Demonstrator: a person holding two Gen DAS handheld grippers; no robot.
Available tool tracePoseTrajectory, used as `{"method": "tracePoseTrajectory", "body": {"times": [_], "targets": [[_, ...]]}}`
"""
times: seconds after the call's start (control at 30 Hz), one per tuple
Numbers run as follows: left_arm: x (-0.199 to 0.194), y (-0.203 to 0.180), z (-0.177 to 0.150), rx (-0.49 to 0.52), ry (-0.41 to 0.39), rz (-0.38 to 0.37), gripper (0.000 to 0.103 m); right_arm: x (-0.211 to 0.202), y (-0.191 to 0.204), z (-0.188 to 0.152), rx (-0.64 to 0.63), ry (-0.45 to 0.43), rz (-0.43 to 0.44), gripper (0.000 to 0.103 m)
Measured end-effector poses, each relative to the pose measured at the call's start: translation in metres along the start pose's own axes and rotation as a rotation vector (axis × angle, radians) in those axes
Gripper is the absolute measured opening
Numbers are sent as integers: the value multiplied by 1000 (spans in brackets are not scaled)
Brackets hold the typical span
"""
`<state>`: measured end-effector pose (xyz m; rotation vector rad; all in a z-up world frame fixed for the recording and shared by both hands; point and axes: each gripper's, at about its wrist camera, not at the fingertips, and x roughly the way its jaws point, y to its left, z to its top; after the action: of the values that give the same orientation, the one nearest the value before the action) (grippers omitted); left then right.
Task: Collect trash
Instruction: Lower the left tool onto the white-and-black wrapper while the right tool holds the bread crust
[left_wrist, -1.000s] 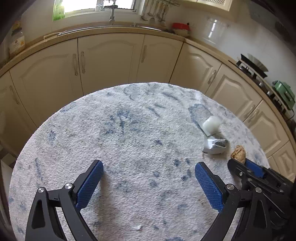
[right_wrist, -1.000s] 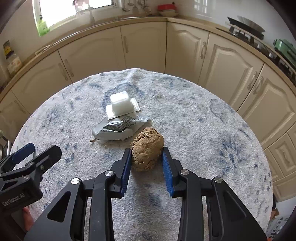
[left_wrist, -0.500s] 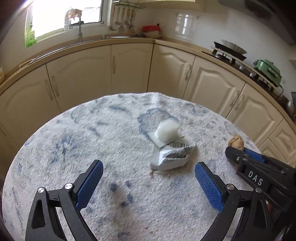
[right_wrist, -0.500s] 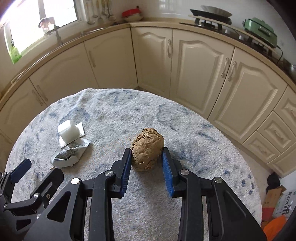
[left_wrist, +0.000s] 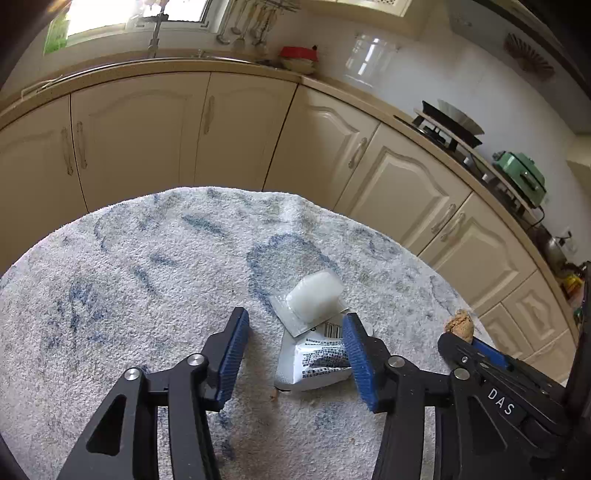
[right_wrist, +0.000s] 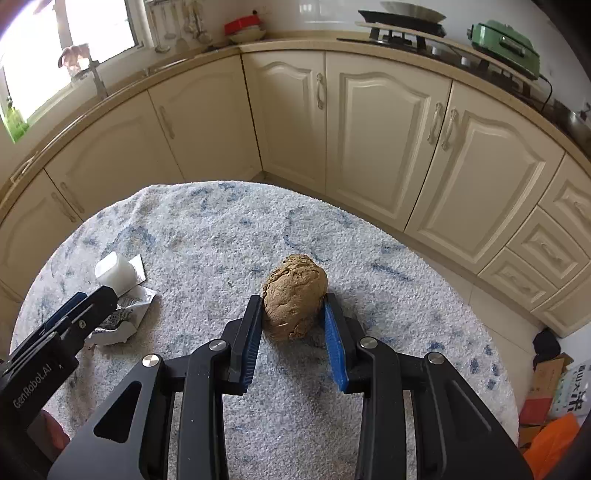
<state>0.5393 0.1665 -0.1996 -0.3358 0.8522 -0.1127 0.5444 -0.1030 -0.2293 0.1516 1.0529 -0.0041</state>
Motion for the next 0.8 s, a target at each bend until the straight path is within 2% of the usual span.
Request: {"method": "tracePoseTrajectory", "body": {"times": [0.1,0.23,0.3,0.43,0.5,0.53,0.57,0.67,0.8], "targets": [[3,-3,1,38,11,11,49,-1,1,-1,-5,-2,-8,32],[-2,-18,-7,118,33,-27,76,-1,1,-2,-9,-1,-8,32],[-2,-30,-13,177,48,-20,78,0,0,-1,-1,3,1,32],[3,-43,-15,238,67,18,71,-1,-5,1,12,9,9,32],[0,-41,-14,223,59,15,58,-1,-5,1,12,11,10,32],[-1,-39,-14,212,54,21,47,-1,-5,1,9,11,7,32],[-2,-37,-14,205,50,35,40,-1,-4,1,7,10,4,32],[-6,-32,-14,183,48,10,38,0,-3,0,1,7,-2,32],[-11,-36,-17,206,37,25,34,0,-3,0,1,7,-2,32]]}}
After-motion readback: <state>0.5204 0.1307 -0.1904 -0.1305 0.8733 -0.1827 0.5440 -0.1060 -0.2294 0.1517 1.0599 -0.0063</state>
